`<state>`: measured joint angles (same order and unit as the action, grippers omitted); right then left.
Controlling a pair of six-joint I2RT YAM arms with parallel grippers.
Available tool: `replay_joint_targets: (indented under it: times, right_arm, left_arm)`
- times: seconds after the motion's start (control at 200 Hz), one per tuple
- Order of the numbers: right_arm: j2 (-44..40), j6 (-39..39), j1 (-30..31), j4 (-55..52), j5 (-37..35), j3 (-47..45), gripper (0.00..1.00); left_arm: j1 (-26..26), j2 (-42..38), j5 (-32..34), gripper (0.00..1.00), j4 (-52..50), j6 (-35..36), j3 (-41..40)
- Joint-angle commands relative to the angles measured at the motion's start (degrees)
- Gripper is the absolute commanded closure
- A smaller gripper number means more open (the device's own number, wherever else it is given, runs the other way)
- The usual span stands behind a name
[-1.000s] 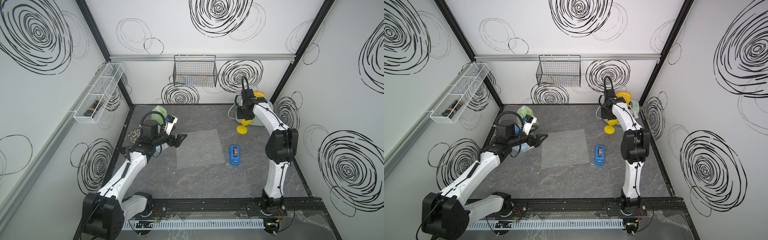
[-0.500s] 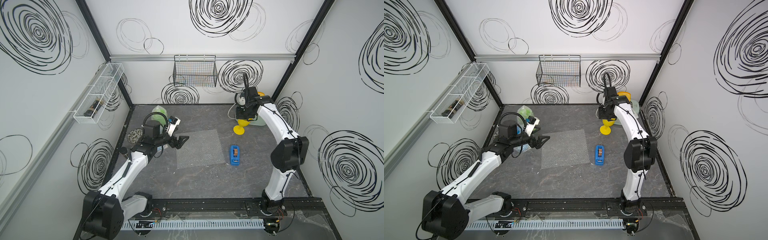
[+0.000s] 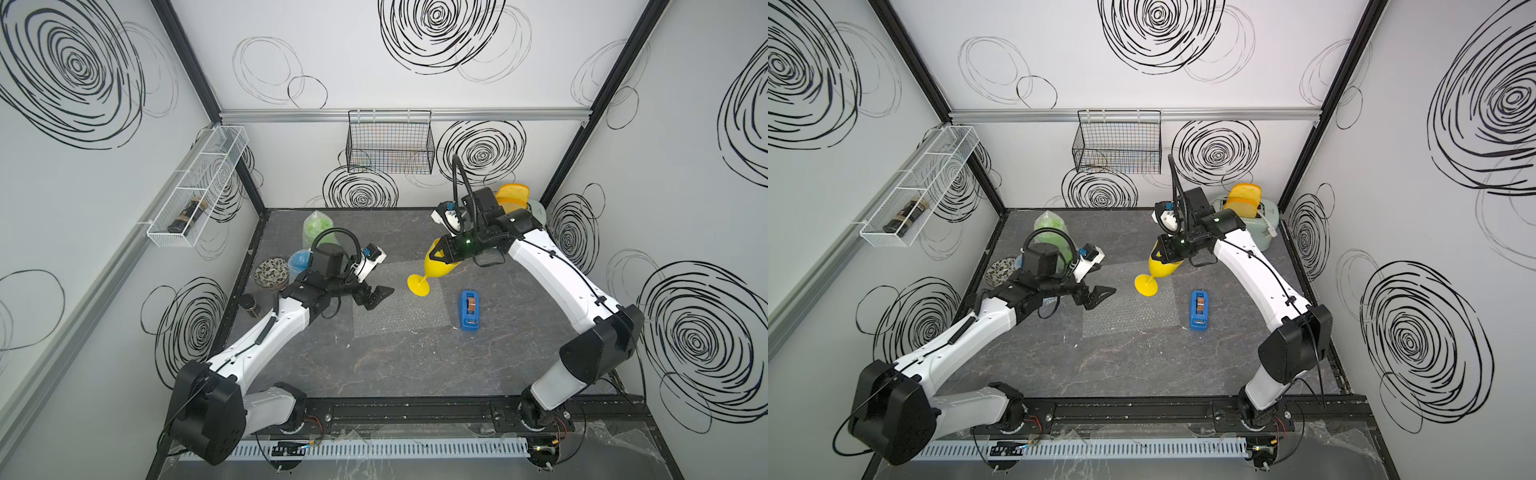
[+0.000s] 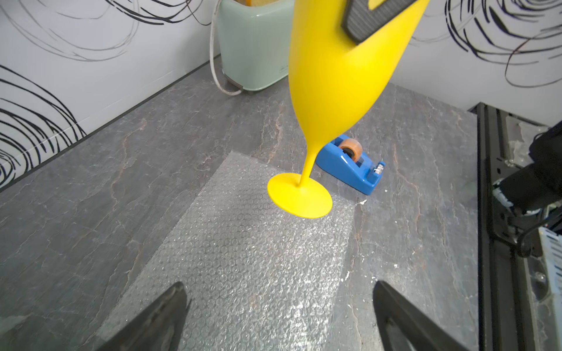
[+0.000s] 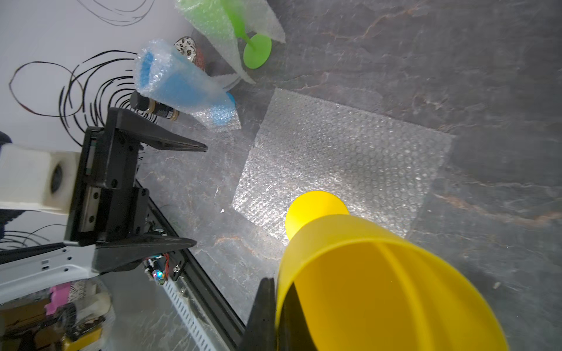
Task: Wrap wine glasses in bubble wrap
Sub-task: Pick up the wine glass at the center of the board.
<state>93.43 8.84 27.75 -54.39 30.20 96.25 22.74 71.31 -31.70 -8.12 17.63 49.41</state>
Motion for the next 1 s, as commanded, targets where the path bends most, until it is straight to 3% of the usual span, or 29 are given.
replay_joint_targets:
  times: [0.0, 0.19, 0.485, 0.605, 0.68, 0.801, 0.841, 0.936, 0.996]
  right_arm:
    - [-3.2, 1.1, 1.5, 4.3, 5.7, -1.9, 0.97]
    - [-3.3, 2.3, 3.8, 6.3, 8.7, -3.9, 0.97]
    - [-3.8, 5.4, 5.4, 11.5, 12.5, -6.1, 0.98]
    - [-3.9, 6.3, 5.4, 12.8, 15.0, -6.5, 0.99]
    - [-3.8, 6.3, 5.4, 12.9, 15.1, -6.5, 0.99]
    - [-4.3, 6.8, 5.3, 14.0, 15.0, -7.6, 0.99]
    - [-4.2, 6.8, 5.2, 13.4, 15.1, -7.2, 0.96]
    - [-5.1, 6.5, 4.2, 12.2, 12.8, -5.6, 0.79]
    - [-7.1, 7.3, 3.2, 13.4, 10.8, -6.0, 0.62]
  left_arm:
    - [2.2, 0.7, 2.2, 0.04, -0.2, 4.5, 1.0]
    - [4.1, 2.3, 3.1, 0.13, -1.3, 4.6, 2.8]
    - [7.6, 5.0, 4.0, 0.46, -2.7, 6.1, 3.4]
    - [9.2, 6.2, 6.2, 0.51, -4.5, 7.1, 3.7]
    - [9.5, 6.1, 7.6, 0.63, -3.4, 7.3, 2.7]
    - [9.9, 5.9, 6.6, 0.97, -2.4, 5.5, 2.1]
    - [9.9, 5.7, 6.5, 1.00, -2.7, 4.6, 2.3]
    - [9.8, 4.9, 6.0, 1.00, -0.9, 2.8, 0.8]
    - [9.7, 4.7, 4.3, 1.00, 1.1, -0.1, -0.5]
